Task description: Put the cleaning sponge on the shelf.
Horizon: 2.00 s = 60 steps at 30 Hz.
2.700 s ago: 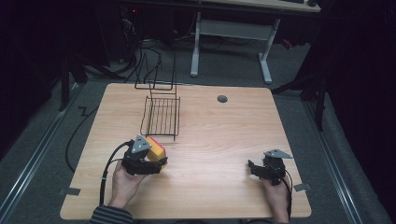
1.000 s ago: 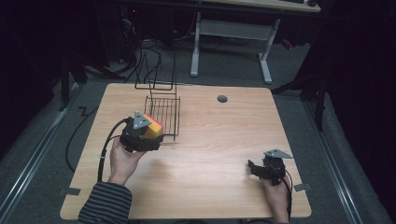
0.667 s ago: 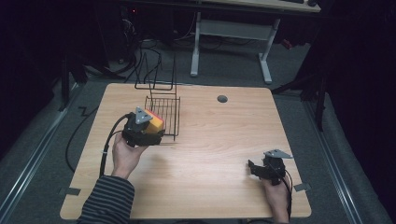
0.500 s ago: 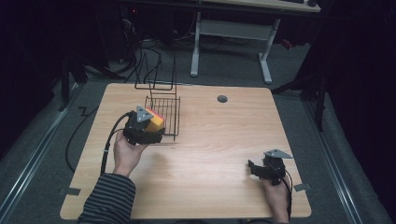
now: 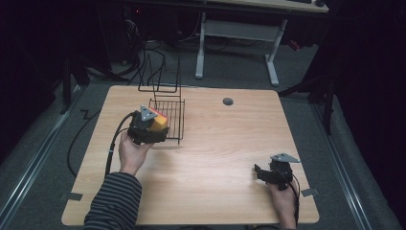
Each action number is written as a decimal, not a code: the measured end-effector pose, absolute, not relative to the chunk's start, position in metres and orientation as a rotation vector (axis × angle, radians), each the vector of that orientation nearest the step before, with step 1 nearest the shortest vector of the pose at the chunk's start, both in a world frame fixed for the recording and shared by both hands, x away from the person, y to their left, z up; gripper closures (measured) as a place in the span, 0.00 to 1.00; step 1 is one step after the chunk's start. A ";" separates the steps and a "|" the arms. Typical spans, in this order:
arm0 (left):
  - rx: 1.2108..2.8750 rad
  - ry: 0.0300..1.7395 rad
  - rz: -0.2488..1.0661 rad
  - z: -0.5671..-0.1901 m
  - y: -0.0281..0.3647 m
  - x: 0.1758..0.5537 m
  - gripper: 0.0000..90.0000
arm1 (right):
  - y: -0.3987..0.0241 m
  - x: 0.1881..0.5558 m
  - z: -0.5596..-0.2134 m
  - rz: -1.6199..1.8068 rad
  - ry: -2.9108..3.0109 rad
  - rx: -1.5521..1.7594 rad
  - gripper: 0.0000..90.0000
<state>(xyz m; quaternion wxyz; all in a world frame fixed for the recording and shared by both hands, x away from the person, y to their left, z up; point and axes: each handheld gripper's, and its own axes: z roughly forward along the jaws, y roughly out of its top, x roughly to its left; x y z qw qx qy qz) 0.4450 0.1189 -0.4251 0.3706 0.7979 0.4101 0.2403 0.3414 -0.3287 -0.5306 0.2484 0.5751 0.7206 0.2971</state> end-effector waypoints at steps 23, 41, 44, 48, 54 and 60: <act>1.993 1.169 0.601 -0.449 0.123 0.477 0.26 | -0.329 0.341 -0.531 0.808 1.965 1.564 0.25; 2.002 1.203 0.537 -0.459 0.109 0.497 0.26 | -0.329 0.341 -0.531 0.808 1.965 1.565 0.25; 2.007 1.221 0.524 -0.463 0.108 0.499 0.26 | -0.329 0.341 -0.531 0.808 1.964 1.565 0.25; 2.008 1.233 0.516 -0.467 0.107 0.502 0.26 | -0.329 0.341 -0.531 0.808 1.965 1.566 0.25; 2.003 1.238 0.496 -0.470 0.104 0.503 0.26 | -0.329 0.341 -0.531 0.808 1.966 1.565 0.25; 1.987 1.244 0.483 -0.471 0.105 0.504 0.26 | -0.329 0.341 -0.531 0.808 1.966 1.565 0.25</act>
